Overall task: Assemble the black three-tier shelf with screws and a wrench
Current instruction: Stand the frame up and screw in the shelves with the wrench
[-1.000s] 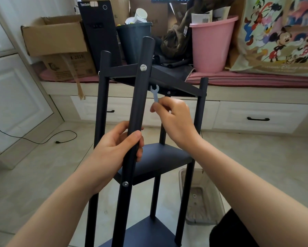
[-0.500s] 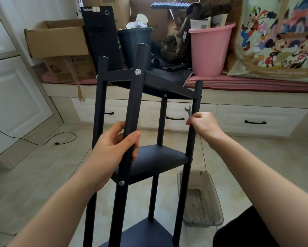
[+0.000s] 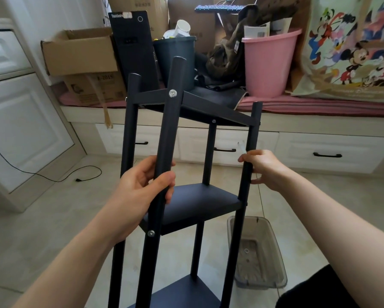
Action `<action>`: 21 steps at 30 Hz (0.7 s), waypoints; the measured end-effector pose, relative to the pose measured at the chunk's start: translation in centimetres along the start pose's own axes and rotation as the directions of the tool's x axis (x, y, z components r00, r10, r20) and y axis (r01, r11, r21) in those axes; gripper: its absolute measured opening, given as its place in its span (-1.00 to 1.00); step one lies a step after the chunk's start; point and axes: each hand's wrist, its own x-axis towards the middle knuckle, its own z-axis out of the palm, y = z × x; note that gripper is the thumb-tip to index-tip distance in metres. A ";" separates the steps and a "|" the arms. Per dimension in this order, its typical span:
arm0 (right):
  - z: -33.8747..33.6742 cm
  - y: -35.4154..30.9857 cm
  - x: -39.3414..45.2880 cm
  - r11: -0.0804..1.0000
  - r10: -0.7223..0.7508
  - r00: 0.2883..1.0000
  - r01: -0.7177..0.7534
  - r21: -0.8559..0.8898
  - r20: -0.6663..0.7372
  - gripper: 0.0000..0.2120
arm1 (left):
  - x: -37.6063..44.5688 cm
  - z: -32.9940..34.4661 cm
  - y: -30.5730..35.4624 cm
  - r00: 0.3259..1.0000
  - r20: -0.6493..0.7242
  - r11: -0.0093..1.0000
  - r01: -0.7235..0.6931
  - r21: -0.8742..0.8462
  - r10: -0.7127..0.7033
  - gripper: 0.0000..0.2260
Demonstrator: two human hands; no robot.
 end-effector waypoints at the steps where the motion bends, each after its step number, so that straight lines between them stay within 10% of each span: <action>1: 0.0 0.0 0.0 1.000 0.000 1.000 0.001 0.008 -0.009 -0.87 | 0.1 -0.3 -0.1 1.000 -0.008 1.000 0.005 0.008 -0.005 -0.80; 12: 1.3 -1.0 -2.1 0.981 -0.143 0.989 0.146 -0.130 0.033 -0.79 | 1.4 -5.9 0.4 0.961 -0.273 0.940 0.049 0.337 0.047 -0.78; 17: 1.8 -1.4 -3.3 0.938 -0.200 0.976 0.217 -0.269 0.089 -0.78 | 1.7 -7.6 0.3 0.902 -0.360 0.654 0.125 0.746 0.239 -0.73; 21: 2.3 -2.3 -4.6 0.892 -0.330 0.936 0.352 -0.284 0.121 -0.77 | 1.2 -9.5 0.3 0.886 -0.412 0.624 0.202 0.755 0.211 -0.80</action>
